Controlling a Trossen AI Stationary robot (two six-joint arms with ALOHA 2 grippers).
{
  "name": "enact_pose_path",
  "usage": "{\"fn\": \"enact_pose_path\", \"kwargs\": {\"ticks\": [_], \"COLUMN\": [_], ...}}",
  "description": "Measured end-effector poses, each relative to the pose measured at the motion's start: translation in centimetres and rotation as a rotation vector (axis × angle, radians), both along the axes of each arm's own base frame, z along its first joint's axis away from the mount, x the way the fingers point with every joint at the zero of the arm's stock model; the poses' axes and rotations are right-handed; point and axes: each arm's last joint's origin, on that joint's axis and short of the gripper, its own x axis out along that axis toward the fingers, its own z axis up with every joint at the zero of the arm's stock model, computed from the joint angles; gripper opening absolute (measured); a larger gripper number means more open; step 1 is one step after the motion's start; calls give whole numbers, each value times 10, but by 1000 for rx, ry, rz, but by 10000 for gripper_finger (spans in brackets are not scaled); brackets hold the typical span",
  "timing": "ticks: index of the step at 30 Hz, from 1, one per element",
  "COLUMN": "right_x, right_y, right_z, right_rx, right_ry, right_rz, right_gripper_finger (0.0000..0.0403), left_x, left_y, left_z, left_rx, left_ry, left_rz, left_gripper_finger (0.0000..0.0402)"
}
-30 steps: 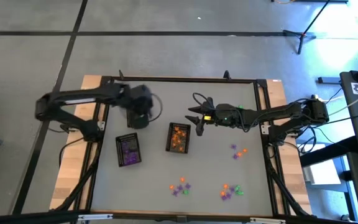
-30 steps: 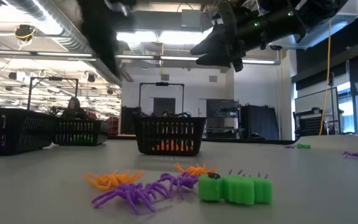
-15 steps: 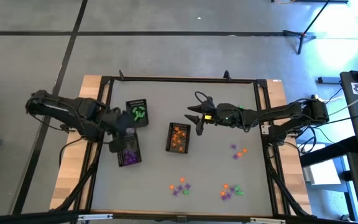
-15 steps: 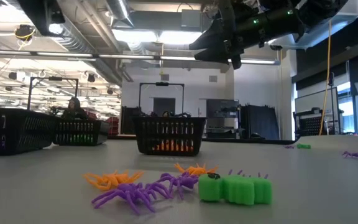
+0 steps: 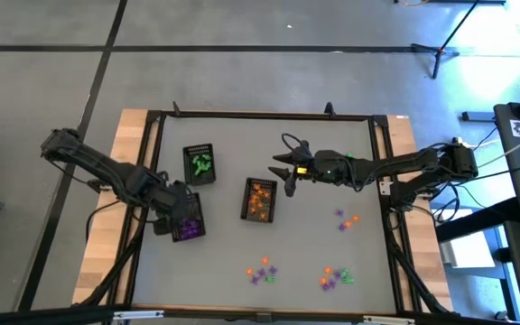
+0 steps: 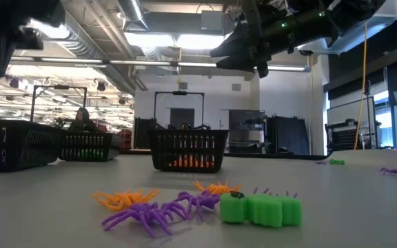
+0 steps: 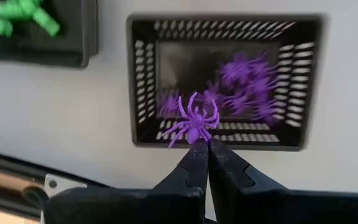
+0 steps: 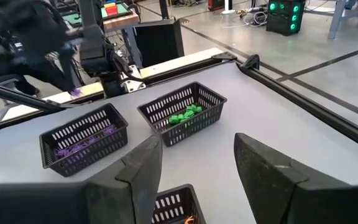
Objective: Sort Halloween decoration
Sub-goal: Put the purple spider toy into the bottom left black basket
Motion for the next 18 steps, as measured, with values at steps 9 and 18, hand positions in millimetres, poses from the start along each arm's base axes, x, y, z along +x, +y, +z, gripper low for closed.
{"fn": "enact_pose_path", "kwargs": {"ticks": [9,18], "right_x": [0,0], "right_y": [0,0], "right_z": [1,1], "right_rx": [0,2], "right_ry": [-14,-14], "right_rz": [0,-1], "right_gripper_finger": [198,198], "left_x": [-5,-5], "left_y": [2,2], "left_z": [-16,-16], "left_rx": [22,23], "left_ry": [53,49], "left_rz": [36,35], "left_gripper_finger": [0,0]}}
